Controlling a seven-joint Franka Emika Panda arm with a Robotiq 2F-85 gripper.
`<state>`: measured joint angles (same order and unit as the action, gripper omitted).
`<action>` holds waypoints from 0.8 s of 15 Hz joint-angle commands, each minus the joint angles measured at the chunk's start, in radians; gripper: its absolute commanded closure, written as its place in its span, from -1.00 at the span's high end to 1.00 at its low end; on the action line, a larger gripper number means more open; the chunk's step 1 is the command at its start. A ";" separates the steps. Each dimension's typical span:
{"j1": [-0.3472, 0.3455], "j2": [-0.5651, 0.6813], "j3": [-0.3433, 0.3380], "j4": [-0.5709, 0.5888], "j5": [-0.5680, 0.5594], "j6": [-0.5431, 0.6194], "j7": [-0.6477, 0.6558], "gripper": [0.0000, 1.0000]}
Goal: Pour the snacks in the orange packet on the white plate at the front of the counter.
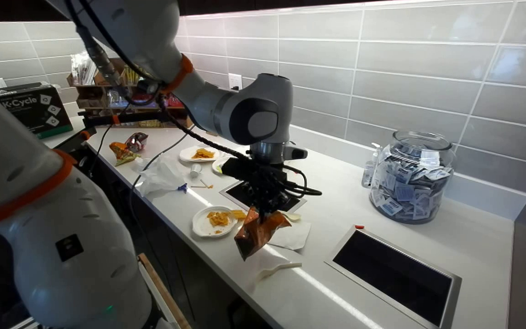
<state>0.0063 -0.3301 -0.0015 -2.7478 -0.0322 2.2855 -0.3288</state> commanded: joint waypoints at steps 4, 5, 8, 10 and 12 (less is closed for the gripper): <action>0.001 0.104 -0.006 0.022 -0.029 0.075 0.059 -1.00; 0.000 0.116 -0.006 0.026 -0.030 0.090 0.064 -1.00; -0.003 0.146 -0.006 0.038 -0.033 0.119 0.075 -0.44; -0.006 0.158 -0.005 0.043 -0.039 0.133 0.087 -0.35; -0.008 0.161 -0.004 0.046 -0.049 0.143 0.100 -0.05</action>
<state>0.0046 -0.1917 -0.0045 -2.7124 -0.0391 2.4038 -0.2731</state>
